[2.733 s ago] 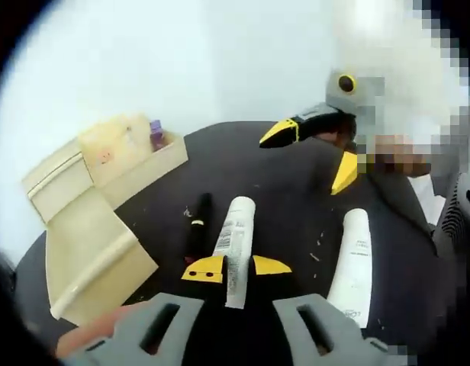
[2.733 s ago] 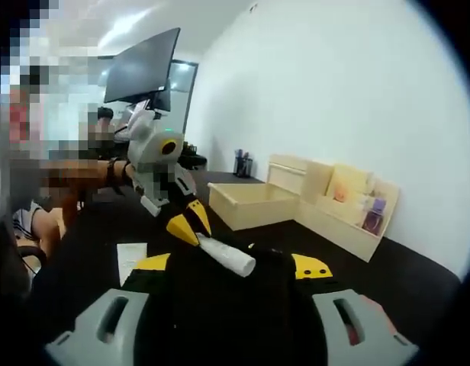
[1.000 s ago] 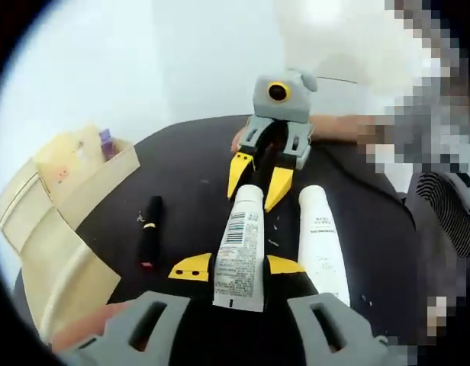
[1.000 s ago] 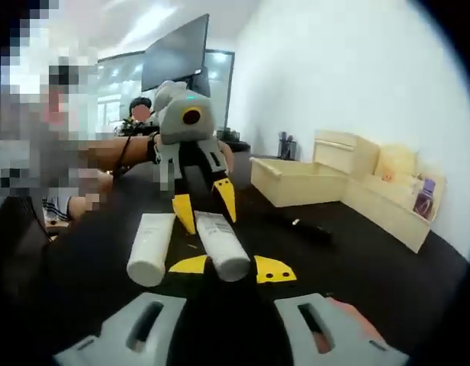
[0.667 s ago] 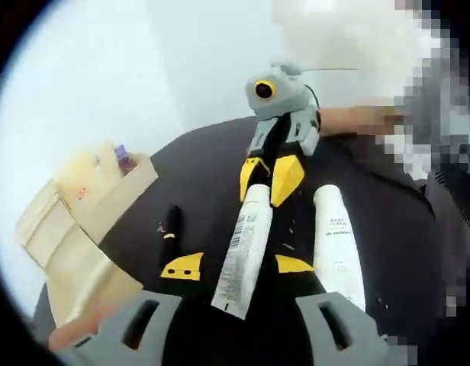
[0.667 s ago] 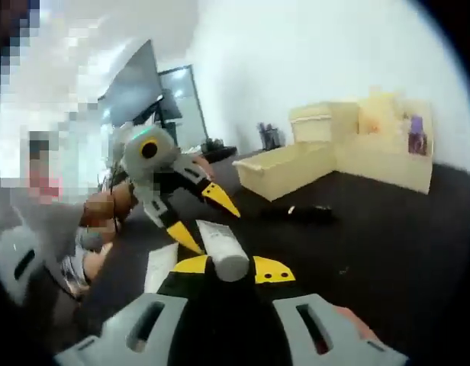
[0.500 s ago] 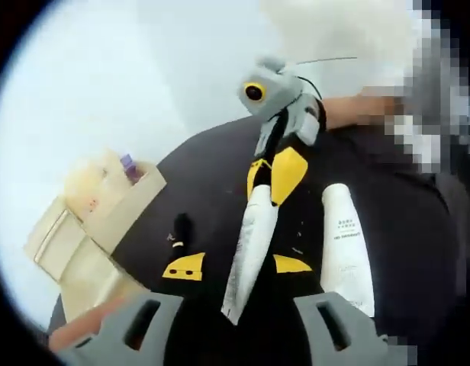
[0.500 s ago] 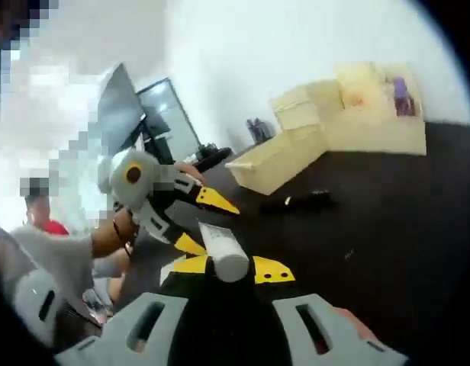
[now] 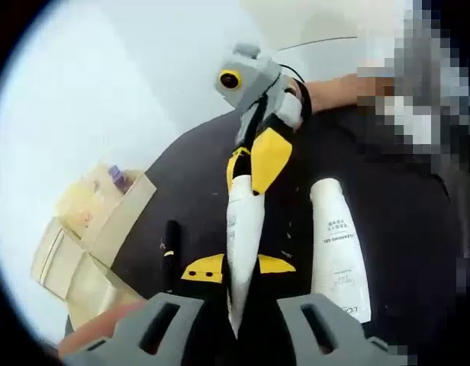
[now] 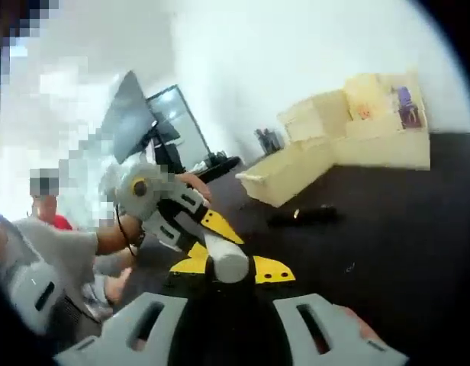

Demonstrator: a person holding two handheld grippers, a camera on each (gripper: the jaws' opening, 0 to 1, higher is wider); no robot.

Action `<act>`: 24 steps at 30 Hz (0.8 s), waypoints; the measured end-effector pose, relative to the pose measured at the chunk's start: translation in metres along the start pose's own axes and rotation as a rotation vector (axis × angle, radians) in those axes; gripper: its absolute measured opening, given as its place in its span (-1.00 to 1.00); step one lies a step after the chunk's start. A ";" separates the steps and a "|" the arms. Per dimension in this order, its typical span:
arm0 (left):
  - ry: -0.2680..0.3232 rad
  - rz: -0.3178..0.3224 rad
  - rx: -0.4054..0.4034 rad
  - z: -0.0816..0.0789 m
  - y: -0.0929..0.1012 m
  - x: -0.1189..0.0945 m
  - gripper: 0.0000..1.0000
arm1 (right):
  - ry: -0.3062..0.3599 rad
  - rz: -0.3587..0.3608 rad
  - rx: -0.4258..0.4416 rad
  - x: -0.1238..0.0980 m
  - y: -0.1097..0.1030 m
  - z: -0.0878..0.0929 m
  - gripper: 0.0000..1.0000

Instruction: Open the drawer, pick up the cosmetic bottles from the table one by one, place them into the drawer, release the gripper, close the drawer, and move the gripper away

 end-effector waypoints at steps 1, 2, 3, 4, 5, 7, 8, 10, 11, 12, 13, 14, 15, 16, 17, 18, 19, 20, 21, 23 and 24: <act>0.020 -0.002 -0.026 -0.001 -0.003 -0.003 -0.82 | 0.001 0.008 -0.053 -0.001 -0.001 -0.002 -0.64; 0.037 0.027 -0.042 -0.003 0.000 -0.004 -0.83 | 0.006 0.008 -0.088 -0.003 -0.003 -0.004 -0.59; 0.059 0.041 -0.071 -0.005 -0.001 -0.007 -0.83 | 0.014 0.005 -0.107 -0.004 -0.006 -0.006 -0.51; 0.077 0.060 -0.094 -0.006 -0.001 -0.010 -0.83 | 0.016 -0.002 -0.124 -0.004 -0.008 -0.006 -0.46; 0.093 0.065 -0.112 -0.007 -0.003 -0.012 -0.83 | 0.024 -0.013 -0.136 -0.006 -0.011 -0.008 -0.44; 0.119 0.091 -0.149 -0.009 -0.005 -0.017 -0.83 | 0.059 -0.024 -0.172 -0.010 -0.013 -0.016 -0.40; 0.136 0.114 -0.172 -0.010 -0.004 -0.020 -0.84 | 0.071 -0.027 -0.186 -0.011 -0.014 -0.018 -0.37; 0.161 0.179 -0.211 -0.013 0.001 -0.024 -0.84 | 0.107 -0.041 -0.222 -0.014 -0.019 -0.025 -0.36; 0.183 0.245 -0.249 -0.015 0.006 -0.027 -0.84 | 0.124 -0.056 -0.223 -0.016 -0.022 -0.027 -0.36; 0.204 0.268 -0.275 -0.018 0.006 -0.028 -0.84 | 0.135 -0.069 -0.223 -0.018 -0.025 -0.029 -0.36; 0.230 0.294 -0.292 -0.020 0.007 -0.030 -0.84 | 0.143 -0.084 -0.229 -0.019 -0.029 -0.030 -0.37; 0.246 0.324 -0.311 -0.022 0.009 -0.032 -0.84 | 0.147 -0.096 -0.236 -0.020 -0.032 -0.031 -0.38; 0.263 0.346 -0.329 -0.024 0.010 -0.033 -0.84 | 0.147 -0.106 -0.244 -0.021 -0.035 -0.031 -0.39; 0.282 0.375 -0.351 -0.026 0.011 -0.035 -0.84 | 0.147 -0.115 -0.254 -0.021 -0.038 -0.031 -0.40; 0.284 0.391 -0.357 -0.026 0.011 -0.035 -0.84 | 0.154 -0.131 -0.261 -0.022 -0.041 -0.031 -0.41; 0.285 0.397 -0.363 -0.026 0.011 -0.035 -0.84 | 0.155 -0.140 -0.253 -0.022 -0.043 -0.032 -0.42; 0.288 0.411 -0.368 -0.027 0.012 -0.034 -0.84 | 0.157 -0.142 -0.249 -0.022 -0.043 -0.032 -0.44; 0.287 0.419 -0.372 -0.027 0.012 -0.033 -0.84 | 0.165 -0.146 -0.249 -0.022 -0.045 -0.032 -0.45; 0.286 0.427 -0.374 -0.027 0.013 -0.032 -0.84 | 0.168 -0.154 -0.244 -0.022 -0.046 -0.033 -0.46; 0.285 0.443 -0.378 -0.027 0.016 -0.030 -0.84 | 0.180 -0.159 -0.223 -0.021 -0.046 -0.034 -0.49; 0.286 0.450 -0.382 -0.028 0.015 -0.030 -0.84 | 0.179 -0.160 -0.216 -0.020 -0.046 -0.033 -0.51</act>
Point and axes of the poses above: the point that each gripper's makers call its tool centre point, and the gripper's own axes: x roughly forward along the fingers, y roughly to its right, z roughly out of its underside, the point moved 2 cm from there along -x, roughly backward along the fingers, and after that the axes turned 8 degrees about -y, right-handed, at the moved point
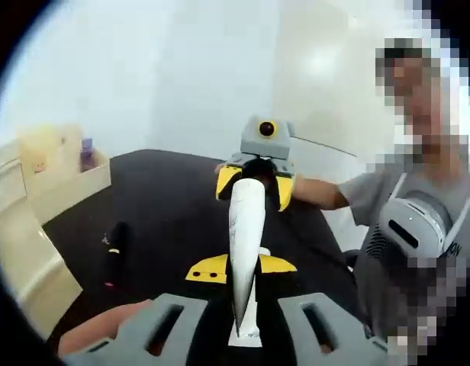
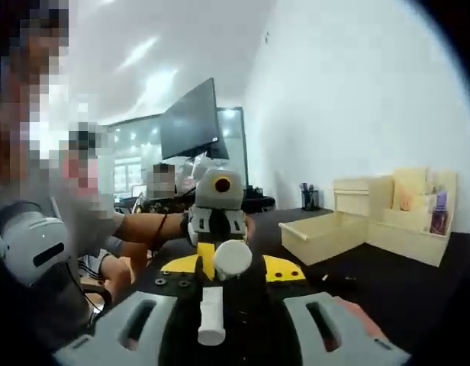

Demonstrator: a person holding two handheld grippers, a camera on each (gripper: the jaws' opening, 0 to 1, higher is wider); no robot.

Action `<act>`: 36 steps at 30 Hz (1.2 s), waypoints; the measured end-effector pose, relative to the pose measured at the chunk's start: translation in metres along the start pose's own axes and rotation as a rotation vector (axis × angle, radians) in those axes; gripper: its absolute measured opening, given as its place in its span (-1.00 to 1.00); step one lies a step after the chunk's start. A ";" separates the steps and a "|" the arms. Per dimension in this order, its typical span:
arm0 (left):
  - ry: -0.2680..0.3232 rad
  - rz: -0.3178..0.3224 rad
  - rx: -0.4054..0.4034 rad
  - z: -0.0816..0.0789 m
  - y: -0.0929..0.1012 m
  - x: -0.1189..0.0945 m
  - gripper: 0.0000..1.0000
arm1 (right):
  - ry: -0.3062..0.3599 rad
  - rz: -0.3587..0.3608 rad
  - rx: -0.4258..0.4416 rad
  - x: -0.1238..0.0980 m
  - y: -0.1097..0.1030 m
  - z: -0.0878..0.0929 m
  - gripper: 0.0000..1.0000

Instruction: Open the drawer, pick up the cosmetic bottles from the table one by one, place them into the drawer, release the gripper, close the drawer, and move the gripper away

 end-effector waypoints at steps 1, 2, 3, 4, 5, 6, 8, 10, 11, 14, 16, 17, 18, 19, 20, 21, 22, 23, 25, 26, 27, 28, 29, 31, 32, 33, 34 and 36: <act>-0.004 0.006 0.000 0.000 0.000 0.001 -0.84 | 0.000 0.005 0.011 0.001 0.002 0.001 -0.53; -0.010 0.009 0.003 0.001 0.001 0.003 -0.84 | 0.006 0.011 0.024 0.001 0.004 0.001 -0.59; -0.013 0.007 0.001 0.001 0.001 0.004 -0.84 | 0.005 0.000 0.038 0.002 0.002 0.002 -0.61; -0.017 0.005 0.004 0.001 0.001 0.005 -0.84 | 0.005 -0.003 0.043 0.002 0.002 0.003 -0.63; -0.018 0.004 0.004 0.001 0.001 0.006 -0.84 | 0.006 -0.005 0.053 0.002 0.001 0.003 -0.66; -0.019 0.001 0.006 0.001 -0.001 0.004 -0.84 | 0.005 -0.006 0.056 0.002 0.001 0.003 -0.66; -0.018 -0.013 0.010 0.000 -0.003 0.004 -0.84 | -0.002 0.007 0.071 0.002 0.002 0.003 -0.67; -0.001 -0.060 0.030 -0.004 -0.006 0.004 -0.82 | 0.003 0.035 0.122 0.001 0.007 0.002 -0.68; 0.011 -0.098 0.041 -0.008 -0.010 0.003 -0.80 | 0.013 0.052 0.152 0.001 0.010 0.000 -0.69; -0.001 -0.228 0.104 -0.013 -0.021 0.003 -0.71 | 0.031 0.115 0.217 -0.002 0.021 -0.001 -0.69; -0.027 -0.320 0.136 -0.016 -0.033 0.000 -0.64 | 0.048 0.135 0.235 -0.003 0.025 -0.002 -0.70; -0.039 -0.348 0.160 -0.017 -0.036 -0.001 -0.56 | 0.035 0.158 0.264 -0.004 0.028 0.001 -0.70; -0.038 -0.394 0.193 -0.019 -0.038 0.002 -0.49 | 0.044 0.164 0.268 -0.005 0.030 0.000 -0.70; -0.053 -0.444 0.217 -0.020 -0.041 0.004 -0.43 | 0.048 0.187 0.302 -0.006 0.034 0.001 -0.70; -0.058 -0.462 0.238 -0.021 -0.041 0.006 -0.42 | 0.045 0.216 0.339 -0.007 0.039 0.003 -0.70; -0.063 -0.501 0.236 -0.021 -0.044 0.007 -0.41 | 0.052 0.223 0.330 -0.008 0.041 0.003 -0.70; -0.072 -0.535 0.255 -0.022 -0.043 0.010 -0.39 | 0.047 0.266 0.375 -0.011 0.047 0.006 -0.70; -0.064 -0.551 0.254 -0.023 -0.042 0.013 -0.38 | 0.052 0.284 0.384 -0.012 0.050 0.006 -0.70; -0.082 -0.612 0.260 -0.023 -0.044 0.017 -0.35 | 0.053 0.319 0.430 -0.016 0.055 0.008 -0.70; -0.076 -0.644 0.243 -0.024 -0.045 0.019 -0.34 | 0.058 0.337 0.428 -0.018 0.058 0.008 -0.70; -0.083 -0.643 0.252 -0.024 -0.042 0.023 -0.33 | 0.062 0.338 0.430 -0.018 0.059 0.007 -0.70; -0.083 -0.634 0.248 -0.025 -0.039 0.027 -0.31 | 0.065 0.365 0.467 -0.021 0.062 0.008 -0.70; -0.080 -0.640 0.204 -0.024 -0.038 0.030 -0.25 | 0.076 0.373 0.467 -0.022 0.064 0.007 -0.70; -0.094 -0.721 0.179 -0.027 -0.040 0.032 -0.26 | 0.079 0.405 0.485 -0.025 0.068 0.008 -0.70; -0.115 -0.804 0.172 -0.029 -0.047 0.028 -0.27 | 0.078 0.410 0.479 -0.025 0.068 0.008 -0.70; -0.127 -0.845 0.203 -0.032 -0.049 0.029 -0.28 | 0.074 0.424 0.489 -0.027 0.070 0.008 -0.70; -0.131 -0.875 0.228 -0.034 -0.049 0.030 -0.29 | 0.084 0.440 0.495 -0.028 0.072 0.008 -0.70; -0.132 -0.877 0.201 -0.035 -0.046 0.038 -0.34 | 0.082 0.445 0.503 -0.029 0.073 0.009 -0.70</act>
Point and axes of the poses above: the point that each gripper's makers call its tool centre point, and the gripper's own axes: x roughly forward along the fingers, y roughly to its right, z roughly out of its underside, the point moved 2 cm from there along -x, roughly backward along the fingers, and after that the axes turned 8 degrees about -y, right-handed, at the moved point
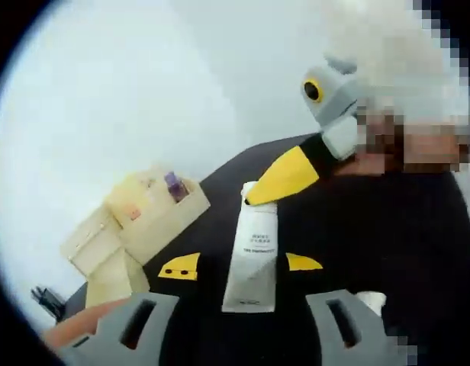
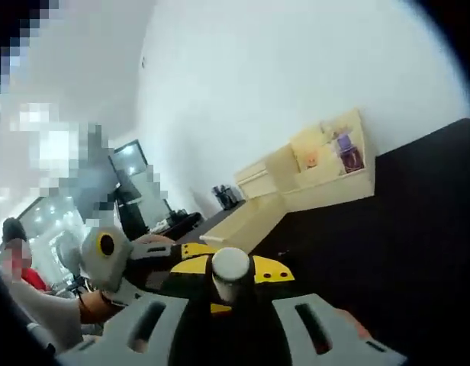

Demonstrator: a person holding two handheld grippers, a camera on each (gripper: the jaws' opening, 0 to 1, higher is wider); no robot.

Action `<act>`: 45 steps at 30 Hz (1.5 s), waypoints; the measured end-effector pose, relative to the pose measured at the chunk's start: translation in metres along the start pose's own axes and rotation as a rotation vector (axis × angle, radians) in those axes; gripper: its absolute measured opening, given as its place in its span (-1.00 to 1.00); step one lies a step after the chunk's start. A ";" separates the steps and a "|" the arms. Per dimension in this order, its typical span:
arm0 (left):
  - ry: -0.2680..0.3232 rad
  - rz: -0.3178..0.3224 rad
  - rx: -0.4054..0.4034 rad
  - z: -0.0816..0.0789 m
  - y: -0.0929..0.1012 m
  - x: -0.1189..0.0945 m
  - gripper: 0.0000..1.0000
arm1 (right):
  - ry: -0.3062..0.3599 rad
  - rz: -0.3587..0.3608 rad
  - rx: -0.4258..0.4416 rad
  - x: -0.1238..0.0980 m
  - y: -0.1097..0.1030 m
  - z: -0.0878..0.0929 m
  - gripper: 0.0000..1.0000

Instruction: Open the drawer, pick up the cosmetic bottles from the table one by one, place them into the drawer, release the gripper, close the drawer, and move the gripper away

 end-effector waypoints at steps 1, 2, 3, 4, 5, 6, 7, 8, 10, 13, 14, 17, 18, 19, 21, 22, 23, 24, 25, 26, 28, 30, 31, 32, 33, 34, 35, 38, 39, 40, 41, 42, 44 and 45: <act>-0.003 0.007 -0.015 -0.001 0.004 0.001 -0.34 | 0.007 0.006 0.003 0.000 0.002 -0.002 -0.70; -0.019 0.014 -0.047 0.000 0.008 0.001 -0.35 | 0.002 0.005 -0.004 -0.001 0.003 -0.002 -0.70; -0.011 0.025 -0.045 -0.001 0.011 0.001 -0.34 | 0.002 0.007 -0.004 -0.001 0.003 -0.004 -0.70; -0.012 0.024 -0.056 -0.002 0.008 0.003 -0.34 | 0.011 0.008 -0.004 -0.002 0.003 -0.005 -0.70; -0.015 0.022 -0.048 -0.002 0.009 0.004 -0.34 | 0.008 0.003 -0.007 -0.002 0.002 -0.005 -0.70; -0.015 0.022 -0.044 -0.001 0.011 0.004 -0.35 | 0.015 0.003 -0.005 -0.003 0.001 -0.006 -0.70; -0.022 0.014 -0.049 -0.001 0.012 0.004 -0.37 | 0.018 0.005 -0.008 -0.003 0.001 -0.007 -0.70; -0.023 0.010 -0.041 0.000 0.014 0.004 -0.40 | 0.016 0.008 -0.014 -0.003 0.001 -0.008 -0.70; -0.023 -0.007 -0.035 0.000 0.013 0.002 -0.45 | 0.013 0.017 -0.023 -0.003 0.002 -0.008 -0.70; -0.030 -0.006 -0.039 0.002 0.011 0.002 -0.52 | 0.004 0.022 -0.032 -0.002 0.002 -0.006 -0.70; -0.029 -0.001 -0.038 0.001 0.009 0.004 -0.54 | 0.000 0.018 -0.032 -0.001 0.002 -0.006 -0.70; -0.035 -0.005 -0.039 0.001 0.007 0.004 -0.58 | -0.006 0.013 -0.038 0.000 0.001 -0.007 -0.70; -0.036 -0.003 -0.041 0.001 0.008 0.004 -0.59 | -0.004 0.012 -0.039 0.000 0.001 -0.007 -0.70; -0.036 -0.004 -0.041 0.001 0.008 0.004 -0.59 | -0.006 0.010 -0.039 0.000 0.001 -0.007 -0.70; -0.037 -0.010 -0.029 0.000 0.010 0.003 -0.60 | -0.003 0.005 -0.034 -0.001 0.000 -0.006 -0.70; -0.039 -0.019 -0.019 0.000 0.012 0.002 -0.60 | -0.002 0.002 -0.035 -0.001 -0.001 -0.006 -0.69; -0.040 -0.024 -0.009 0.000 0.014 0.001 -0.61 | 0.000 0.000 -0.039 -0.002 -0.002 -0.005 -0.69; -0.040 -0.028 -0.003 0.000 0.014 0.001 -0.61 | 0.003 -0.003 -0.052 -0.002 -0.003 -0.005 -0.69; -0.038 -0.033 0.001 0.000 0.014 0.001 -0.61 | 0.009 -0.002 -0.067 -0.002 -0.003 -0.006 -0.68; -0.033 -0.035 0.004 -0.001 0.014 0.001 -0.61 | 0.020 -0.001 -0.085 -0.003 -0.004 -0.007 -0.68; -0.034 -0.031 -0.005 -0.001 0.012 0.001 -0.62 | 0.020 0.002 -0.121 -0.003 -0.004 -0.007 -0.67; -0.034 -0.029 -0.010 -0.001 0.011 0.001 -0.62 | 0.043 0.013 -0.166 -0.003 -0.006 -0.008 -0.67; -0.041 -0.030 -0.010 -0.001 0.010 0.001 -0.62 | 0.059 0.020 -0.177 -0.005 -0.006 -0.010 -0.66; -0.051 -0.034 -0.009 0.001 0.009 0.001 -0.62 | 0.070 0.024 -0.185 -0.006 -0.006 -0.012 -0.66; -0.053 -0.036 -0.011 0.002 0.008 0.001 -0.62 | 0.080 0.026 -0.189 -0.009 -0.007 -0.013 -0.65; -0.055 -0.038 -0.016 0.004 0.005 0.000 -0.62 | 0.089 0.027 -0.187 -0.011 -0.006 -0.015 -0.65; -0.059 -0.037 -0.027 0.005 0.003 -0.001 -0.62 | 0.104 0.030 -0.181 -0.013 -0.005 -0.018 -0.65; -0.067 -0.043 -0.074 0.009 -0.014 -0.004 -0.62 | 0.128 0.025 -0.171 -0.018 -0.004 -0.022 -0.64; -0.074 -0.051 -0.085 0.010 -0.019 -0.005 -0.62 | 0.133 0.024 -0.170 -0.018 -0.004 -0.023 -0.61; -0.077 -0.056 -0.093 0.011 -0.022 -0.006 -0.62 | 0.133 0.023 -0.173 -0.018 -0.005 -0.023 -0.59; -0.079 -0.059 -0.112 0.012 -0.027 -0.008 -0.62 | 0.132 0.027 -0.178 -0.018 -0.004 -0.023 -0.57; -0.082 -0.060 -0.131 0.012 -0.037 -0.009 -0.62 | 0.135 0.031 -0.187 -0.018 -0.005 -0.022 -0.53; -0.089 -0.072 -0.170 0.013 -0.056 -0.013 -0.62 | 0.125 0.035 -0.206 -0.016 -0.006 -0.021 -0.50; -0.090 -0.081 -0.179 0.013 -0.062 -0.015 -0.62 | 0.123 0.037 -0.218 -0.015 -0.007 -0.020 -0.48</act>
Point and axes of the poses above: the point that each gripper's makers call its tool centre point, and the gripper's own axes: x roughly forward along the fingers, y roughly to its right, z roughly out of its underside, the point moved 2 cm from there along -x, roughly backward along the fingers, and after that the axes turned 8 degrees about -y, right-handed, at the moved point
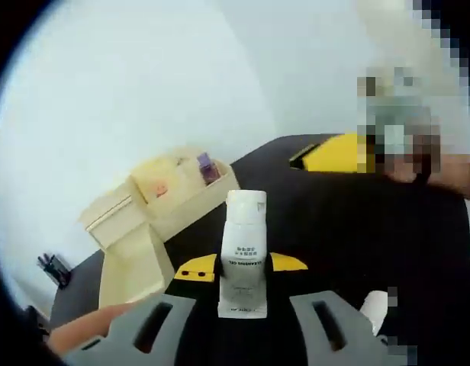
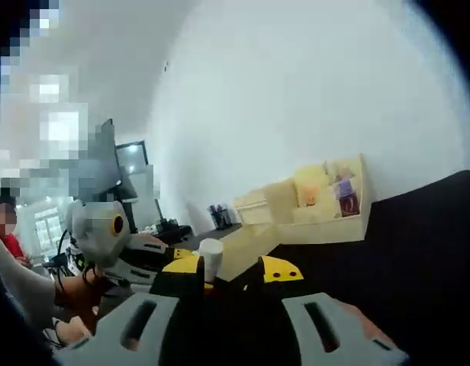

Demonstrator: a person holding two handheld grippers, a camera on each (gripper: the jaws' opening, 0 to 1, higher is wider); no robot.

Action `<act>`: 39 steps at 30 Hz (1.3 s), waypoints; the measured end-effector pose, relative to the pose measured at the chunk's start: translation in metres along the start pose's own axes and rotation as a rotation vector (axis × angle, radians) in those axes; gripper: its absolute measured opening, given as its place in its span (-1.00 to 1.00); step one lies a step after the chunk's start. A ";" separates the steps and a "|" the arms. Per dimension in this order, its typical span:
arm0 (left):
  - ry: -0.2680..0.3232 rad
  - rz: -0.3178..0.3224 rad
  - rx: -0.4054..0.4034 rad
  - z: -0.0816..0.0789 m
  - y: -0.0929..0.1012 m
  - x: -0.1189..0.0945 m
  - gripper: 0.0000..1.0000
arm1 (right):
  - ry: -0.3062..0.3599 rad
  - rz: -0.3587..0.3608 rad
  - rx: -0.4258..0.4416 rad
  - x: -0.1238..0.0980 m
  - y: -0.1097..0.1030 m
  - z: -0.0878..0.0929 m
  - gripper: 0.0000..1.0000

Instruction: Open the drawer, pick up the cosmetic bottles from the table one by one, place them into the drawer, release the gripper, close the drawer, and move the gripper away

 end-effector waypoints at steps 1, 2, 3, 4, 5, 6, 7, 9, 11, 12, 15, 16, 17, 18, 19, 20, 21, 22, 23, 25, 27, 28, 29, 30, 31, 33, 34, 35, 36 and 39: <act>0.000 -0.010 -0.010 0.001 -0.003 -0.003 -0.62 | -0.008 0.000 -0.023 0.001 -0.002 0.001 -0.45; -0.003 -0.018 -0.020 0.002 -0.009 -0.004 -0.62 | -0.017 0.005 -0.057 0.002 -0.002 0.002 -0.38; -0.008 -0.027 -0.034 0.000 -0.017 -0.005 -0.62 | -0.027 0.021 -0.110 0.003 -0.003 0.003 -0.32; -0.008 -0.032 -0.042 0.000 -0.022 -0.005 -0.62 | -0.033 0.029 -0.140 0.003 -0.007 0.005 -0.29; -0.008 -0.039 -0.052 0.000 -0.026 -0.007 -0.62 | -0.044 0.044 -0.185 0.003 -0.009 0.007 -0.29; -0.010 -0.048 -0.064 0.000 -0.031 -0.009 -0.62 | -0.050 0.059 -0.221 0.004 -0.008 0.008 -0.29; -0.010 -0.061 -0.074 0.000 -0.039 -0.011 -0.62 | -0.054 0.066 -0.252 0.005 -0.010 0.009 -0.28; -0.018 -0.075 -0.090 0.000 -0.048 -0.014 -0.62 | -0.071 0.073 -0.277 0.008 -0.013 0.014 -0.20; -0.027 -0.084 -0.118 0.001 -0.057 -0.016 -0.62 | -0.082 0.069 -0.270 0.011 -0.013 0.016 -0.03; -0.028 -0.092 -0.131 0.001 -0.063 -0.017 -0.62 | -0.100 0.066 -0.258 0.011 -0.012 0.019 -0.03; -0.028 -0.106 -0.187 -0.001 -0.084 -0.018 -0.62 | -0.105 0.075 -0.241 0.011 -0.008 0.021 -0.03; -0.030 -0.107 -0.205 -0.001 -0.090 -0.018 -0.62 | -0.106 0.076 -0.239 0.011 -0.008 0.021 -0.03; -0.032 -0.110 -0.215 -0.002 -0.095 -0.018 -0.62 | -0.107 0.078 -0.239 0.011 -0.008 0.021 -0.03; -0.034 -0.126 -0.232 -0.003 -0.104 -0.016 -0.62 | -0.110 0.075 -0.239 0.011 -0.009 0.022 -0.03; -0.043 -0.143 -0.245 -0.004 -0.113 -0.015 -0.62 | -0.113 0.070 -0.235 0.011 -0.010 0.022 -0.02; -0.052 -0.155 -0.254 -0.004 -0.119 -0.013 -0.62 | -0.117 0.063 -0.229 0.011 -0.011 0.023 -0.02; -0.061 -0.162 -0.267 -0.004 -0.123 -0.011 -0.62 | -0.124 0.059 -0.226 0.012 -0.012 0.025 0.02; -0.072 -0.166 -0.284 -0.002 -0.127 -0.008 -0.62 | -0.128 0.051 -0.228 0.012 -0.014 0.026 0.12; -0.082 -0.160 -0.313 -0.002 -0.130 -0.006 -0.62 | -0.142 0.034 -0.236 0.014 -0.017 0.029 0.26; -0.105 -0.140 -0.367 0.001 -0.134 0.000 -0.62 | -0.155 0.033 -0.247 0.015 -0.020 0.032 0.31; -0.116 -0.139 -0.390 0.003 -0.142 0.006 -0.62 | -0.166 0.046 -0.292 0.015 -0.020 0.035 0.32; -0.121 -0.142 -0.399 0.004 -0.145 0.009 -0.62 | -0.171 0.052 -0.309 0.015 -0.017 0.033 0.33; -0.132 -0.148 -0.406 0.006 -0.142 0.010 -0.62 | -0.175 0.056 -0.324 0.015 -0.018 0.034 0.34; -0.140 -0.150 -0.416 0.008 -0.144 0.012 -0.62 | -0.177 0.056 -0.333 0.015 -0.019 0.034 0.34; -0.149 -0.144 -0.443 0.008 -0.150 0.016 -0.62 | -0.179 0.056 -0.340 0.015 -0.020 0.035 0.34; -0.165 -0.141 -0.483 0.010 -0.156 0.021 -0.62 | -0.179 0.057 -0.352 0.015 -0.021 0.035 0.34; -0.184 -0.140 -0.505 0.012 -0.159 0.025 -0.62 | -0.176 0.056 -0.357 0.015 -0.022 0.034 0.34; -0.194 -0.136 -0.516 0.013 -0.160 0.028 -0.62 | -0.178 0.053 -0.359 0.015 -0.022 0.034 0.33; -0.205 -0.121 -0.552 0.014 -0.160 0.031 -0.62 | -0.179 0.052 -0.360 0.015 -0.023 0.034 0.33; -0.240 -0.129 -0.568 0.017 -0.173 0.044 -0.62 | -0.178 0.049 -0.364 0.014 -0.024 0.034 0.32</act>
Point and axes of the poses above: the point that each gripper's makers call its tool centre point, and the gripper's own axes: x roughly forward along the fingers, y roughly to its right, z roughly out of its underside, the point moved 2 cm from there along -x, roughly backward along the fingers, and after that the axes turned 8 degrees about -y, right-handed, at the moved point
